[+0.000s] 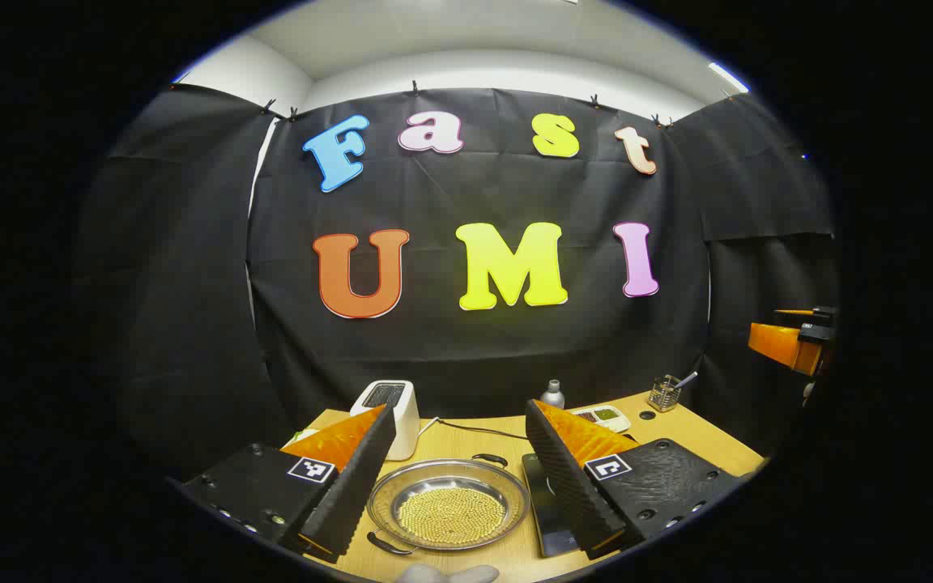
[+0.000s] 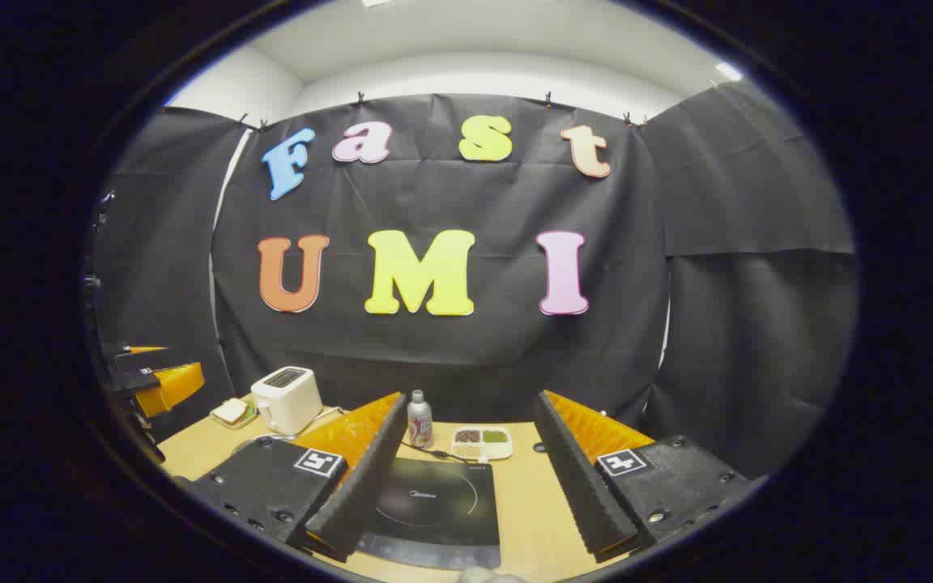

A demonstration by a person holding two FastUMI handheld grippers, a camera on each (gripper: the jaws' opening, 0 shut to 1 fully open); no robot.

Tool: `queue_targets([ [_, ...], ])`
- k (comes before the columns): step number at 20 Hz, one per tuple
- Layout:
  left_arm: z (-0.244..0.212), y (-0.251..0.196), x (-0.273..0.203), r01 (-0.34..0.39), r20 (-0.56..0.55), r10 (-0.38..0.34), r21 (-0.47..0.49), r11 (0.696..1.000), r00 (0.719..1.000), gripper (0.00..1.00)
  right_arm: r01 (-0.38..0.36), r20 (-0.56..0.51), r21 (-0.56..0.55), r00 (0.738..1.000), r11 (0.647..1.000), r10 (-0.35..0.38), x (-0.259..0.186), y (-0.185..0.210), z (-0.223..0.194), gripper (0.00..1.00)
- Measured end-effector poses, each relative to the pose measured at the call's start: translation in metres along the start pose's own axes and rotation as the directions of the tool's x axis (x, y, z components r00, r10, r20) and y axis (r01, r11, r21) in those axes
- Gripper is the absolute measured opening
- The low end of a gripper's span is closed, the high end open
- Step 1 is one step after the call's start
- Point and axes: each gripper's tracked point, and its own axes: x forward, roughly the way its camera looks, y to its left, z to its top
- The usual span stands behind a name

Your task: First push the handle of the pot to place it horizontally, then grasp the pot with both hands and set it on the induction cooktop.

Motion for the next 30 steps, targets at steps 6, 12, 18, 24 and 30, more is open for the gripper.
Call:
queue_targets([
  [6,-0.001,-0.003,0.002,0.005,-0.004,-0.004,0.006,1.000,1.000,0.96,0.011,0.003,-0.004,1.000,1.000,-0.011,-0.004,-0.006,0.001,0.97],
  [12,-0.004,-0.007,0.007,0.005,-0.010,-0.005,-0.002,1.000,1.000,0.96,0.012,-0.026,-0.020,1.000,1.000,-0.012,0.000,-0.011,-0.006,0.97],
  [18,-0.008,-0.010,0.011,0.022,-0.027,-0.022,-0.003,1.000,0.999,0.95,0.009,-0.035,-0.024,0.999,1.000,-0.009,0.004,-0.010,-0.008,0.97],
  [24,-0.035,-0.018,0.014,0.093,-0.128,-0.095,-0.026,0.995,0.987,0.10,0.027,-0.062,-0.020,0.998,0.999,-0.028,-0.002,-0.014,-0.020,0.99],
  [30,-0.119,-0.035,0.008,0.221,-0.357,-0.238,-0.087,0.971,0.903,0.00,0.046,-0.090,-0.017,0.995,0.999,-0.048,-0.011,-0.016,-0.033,0.97],
])
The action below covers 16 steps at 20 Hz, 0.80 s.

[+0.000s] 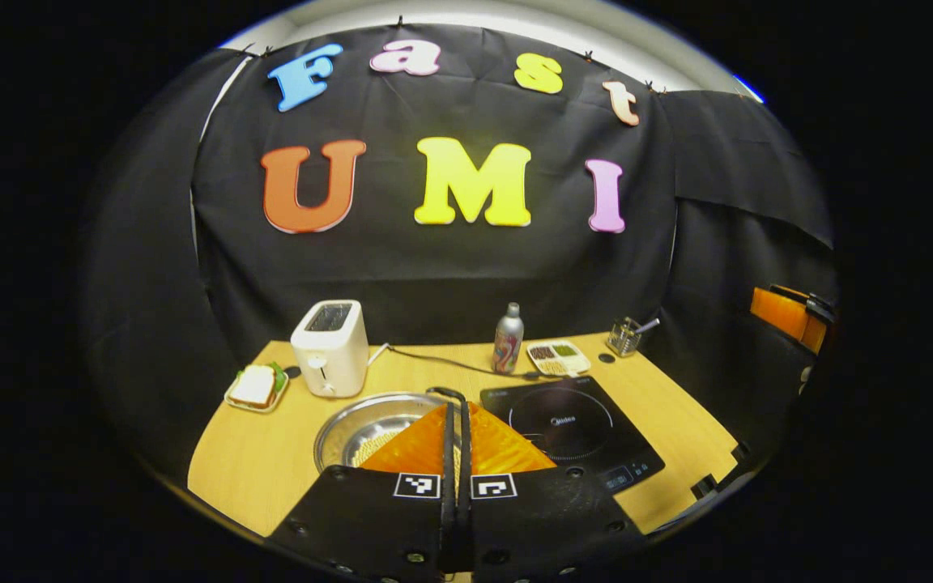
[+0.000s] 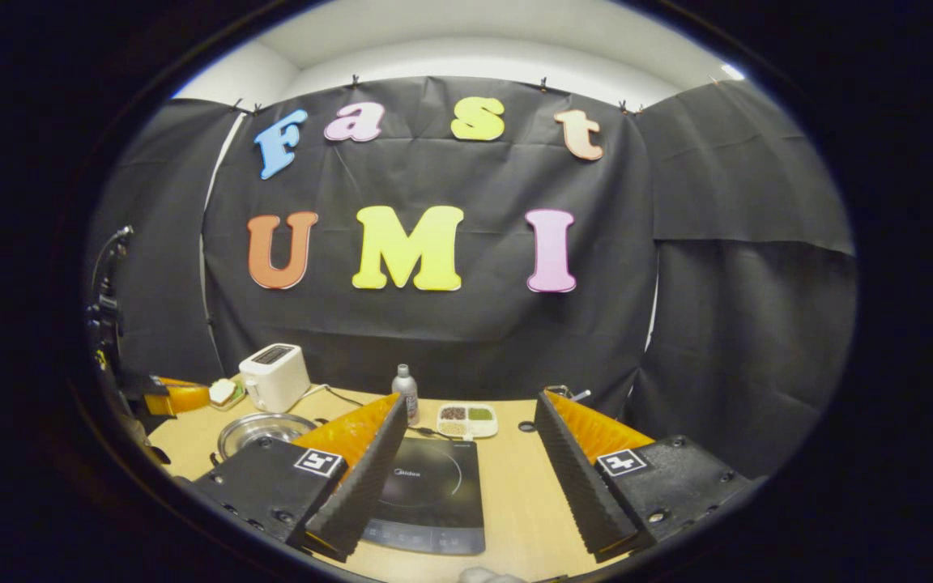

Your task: First push the handle of the pot to place it horizontally, then grasp the pot with both hands and set it on the induction cooktop.

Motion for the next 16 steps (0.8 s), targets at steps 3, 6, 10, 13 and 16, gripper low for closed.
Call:
queue_targets([
  [3,-0.061,-0.006,0.007,0.056,-0.186,-0.056,-0.004,0.998,0.981,0.00,0.009,-0.023,0.009,1.000,1.000,-0.009,-0.004,-0.003,-0.013,0.97],
  [6,-0.118,-0.013,0.009,0.100,-0.358,-0.110,-0.045,0.994,0.927,0.00,0.017,-0.056,0.024,0.998,1.000,-0.016,-0.005,-0.006,-0.026,0.97],
  [10,-0.162,0.001,0.010,0.083,-0.497,-0.084,-0.025,0.996,0.864,0.00,0.029,-0.075,0.030,0.997,0.999,-0.026,-0.009,-0.013,-0.035,0.99],
  [13,-0.177,0.015,0.018,0.063,-0.543,-0.065,-0.021,0.998,0.837,0.00,0.034,-0.077,0.034,0.997,0.999,-0.031,-0.012,-0.017,-0.037,0.99],
  [16,-0.185,0.028,0.025,0.048,-0.572,-0.044,-0.008,0.999,0.819,0.00,0.034,-0.087,0.034,0.996,0.999,-0.031,-0.013,-0.018,-0.041,0.97],
])
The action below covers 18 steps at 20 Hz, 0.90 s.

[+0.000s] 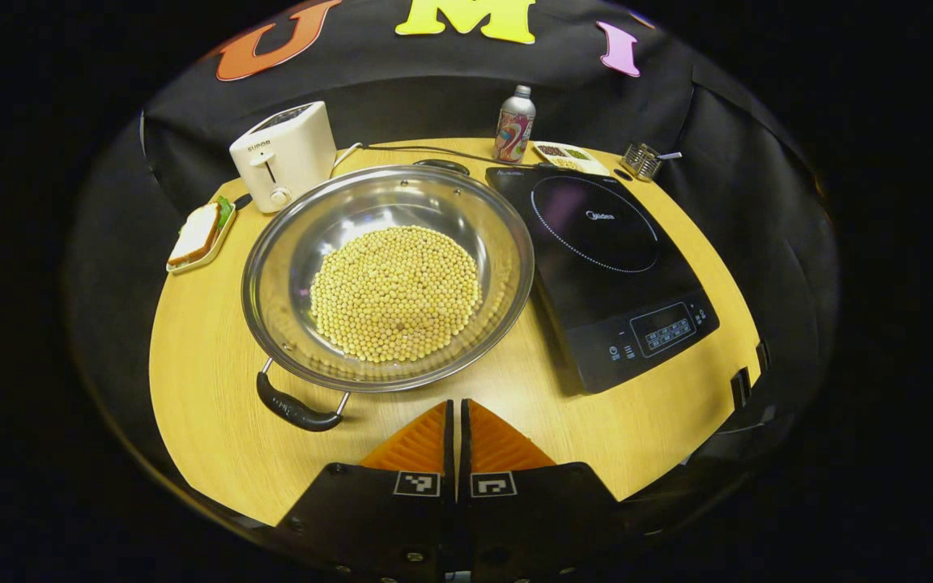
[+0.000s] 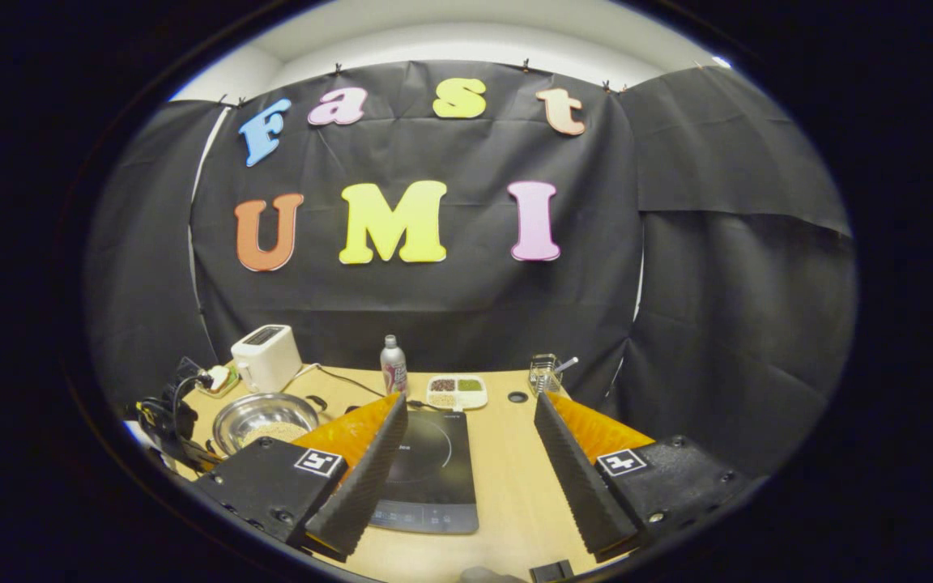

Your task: First push the handle of the pot to place it horizontally, then grasp the pot with both hands and set it on the induction cooktop.

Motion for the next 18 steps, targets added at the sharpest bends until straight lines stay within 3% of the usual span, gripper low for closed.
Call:
queue_targets([
  [1,0.000,0.005,0.002,-0.009,-0.006,0.009,-0.001,1.000,1.000,0.00,-0.001,-0.002,0.000,1.000,1.000,0.001,0.001,-0.001,-0.001,0.97],
  [2,0.000,0.009,0.005,-0.011,-0.009,0.011,-0.005,1.000,1.000,0.10,-0.001,-0.005,-0.003,1.000,1.000,0.001,0.001,-0.001,-0.001,0.96],
  [3,-0.001,0.016,0.006,-0.025,-0.016,0.025,-0.010,1.000,1.000,0.00,0.002,-0.009,-0.011,1.000,1.000,-0.002,0.002,-0.002,-0.003,0.96],
  [4,-0.002,0.024,0.008,-0.037,-0.024,0.036,-0.017,0.999,0.999,0.00,0.003,-0.012,-0.017,1.000,1.000,-0.004,0.002,-0.002,-0.003,0.99],
  [5,-0.003,0.031,0.010,-0.044,-0.025,0.043,-0.031,0.999,0.999,0.10,0.003,-0.014,-0.022,1.000,1.000,-0.003,0.002,-0.002,-0.004,0.99],
  [6,-0.005,0.035,0.011,-0.053,-0.029,0.052,-0.039,0.998,0.998,0.00,0.003,-0.015,-0.025,1.000,1.000,-0.003,0.002,-0.002,-0.004,0.99],
  [8,-0.007,0.048,0.013,-0.072,-0.032,0.071,-0.042,0.997,0.997,0.00,0.002,-0.022,-0.031,1.000,1.000,-0.002,0.004,-0.001,-0.005,0.97],
  [9,-0.008,0.053,0.012,-0.082,-0.032,0.081,-0.044,0.996,0.996,0.10,0.001,-0.024,-0.032,1.000,0.999,-0.002,0.005,0.000,-0.005,0.97],
  [10,-0.008,0.056,0.013,-0.080,-0.033,0.078,-0.046,0.996,0.996,0.00,-0.001,-0.025,-0.034,1.000,0.999,0.000,0.006,0.001,-0.005,0.99],
  [16,-0.016,0.069,0.013,-0.096,-0.044,0.093,-0.064,0.993,0.995,0.00,-0.018,-0.025,-0.049,1.000,0.999,0.017,0.012,0.013,-0.003,0.99],
  [17,-0.015,0.073,0.014,-0.098,-0.044,0.095,-0.066,0.993,0.994,0.10,-0.022,-0.027,-0.050,0.999,0.999,0.020,0.012,0.015,-0.004,0.99],
  [18,-0.016,0.076,0.014,-0.101,-0.044,0.098,-0.070,0.992,0.994,0.00,-0.024,-0.029,-0.050,0.999,0.998,0.023,0.012,0.016,-0.005,0.99],
])
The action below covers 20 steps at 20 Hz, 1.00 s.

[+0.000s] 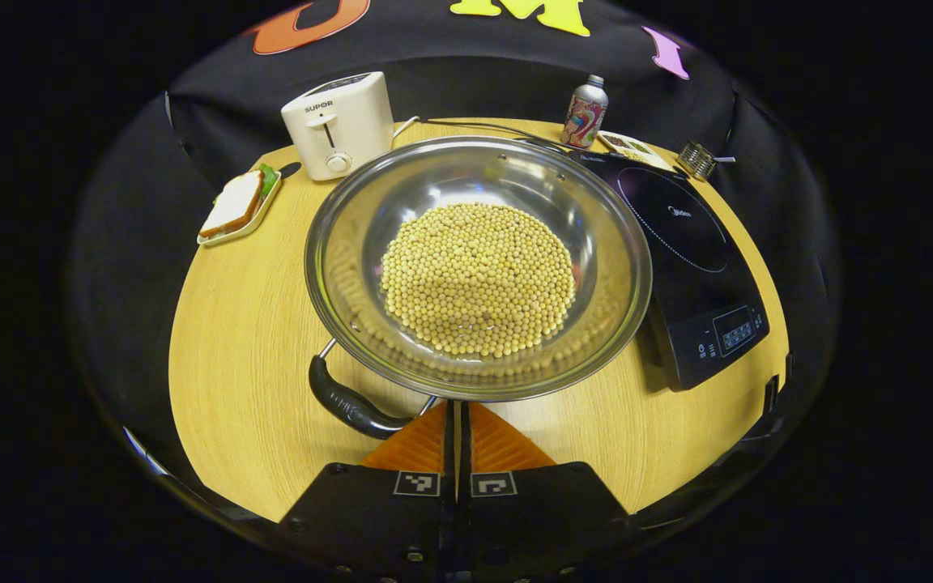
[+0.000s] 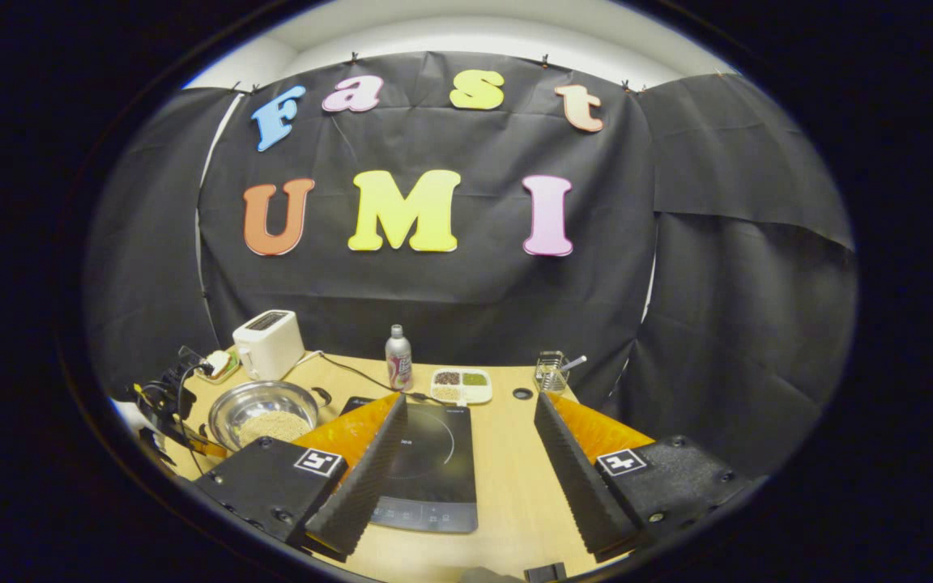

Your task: First push the handle of the pot to place it horizontally, then grasp the pot with both hands and set it on the induction cooktop.

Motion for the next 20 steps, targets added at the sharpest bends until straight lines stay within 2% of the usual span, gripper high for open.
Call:
queue_targets([
  [1,0.000,0.003,0.001,-0.003,-0.001,0.003,-0.005,1.000,1.000,0.00,-0.002,-0.002,-0.001,1.000,1.000,0.002,0.001,0.001,-0.001,0.99],
  [2,0.001,0.006,0.001,-0.005,0.000,0.005,-0.010,1.000,1.000,0.10,-0.001,-0.005,-0.003,1.000,1.000,0.001,0.001,0.002,-0.003,0.97],
  [3,0.001,0.010,0.001,-0.009,0.001,0.009,-0.015,1.000,1.000,0.10,-0.002,-0.010,-0.004,1.000,1.000,0.002,0.001,0.001,-0.005,0.97],
  [4,0.002,0.015,0.001,-0.014,0.002,0.014,-0.020,1.000,1.000,0.00,0.000,-0.013,-0.001,1.000,1.000,0.000,0.001,0.001,-0.006,0.99],
  [5,0.004,0.019,0.001,-0.019,0.003,0.019,-0.024,1.000,1.000,0.00,0.001,-0.017,0.002,1.000,1.000,-0.001,0.003,0.000,-0.007,0.99],
  [6,0.004,0.023,0.001,-0.024,0.005,0.024,-0.027,0.999,1.000,0.10,0.002,-0.019,0.006,1.000,1.000,-0.002,0.003,0.001,-0.007,0.99],
  [7,0.006,0.027,0.002,-0.029,0.006,0.029,-0.031,0.999,1.000,0.00,0.002,-0.019,0.006,1.000,1.000,-0.002,0.003,0.001,-0.007,0.99],
  [16,0.017,0.061,0.006,-0.058,0.014,0.059,-0.059,0.997,0.998,0.00,0.009,-0.020,-0.010,1.000,1.000,-0.009,0.003,0.004,-0.004,0.97],
  [17,0.018,0.065,0.006,-0.062,0.015,0.063,-0.064,0.996,0.998,0.10,0.011,-0.020,-0.010,1.000,1.000,-0.011,0.003,0.003,-0.004,0.99],
  [18,0.019,0.068,0.006,-0.066,0.014,0.067,-0.068,0.995,0.998,0.00,0.012,-0.020,-0.010,1.000,1.000,-0.012,0.003,0.004,-0.003,0.99],
  [19,0.020,0.072,0.006,-0.073,0.015,0.074,-0.073,0.995,0.997,0.10,0.012,-0.020,-0.011,1.000,1.000,-0.012,0.004,0.004,-0.004,0.99],
  [20,0.021,0.075,0.006,-0.081,0.013,0.082,-0.079,0.994,0.997,0.00,0.012,-0.019,-0.014,1.000,1.000,-0.012,0.004,0.005,-0.003,0.99],
])
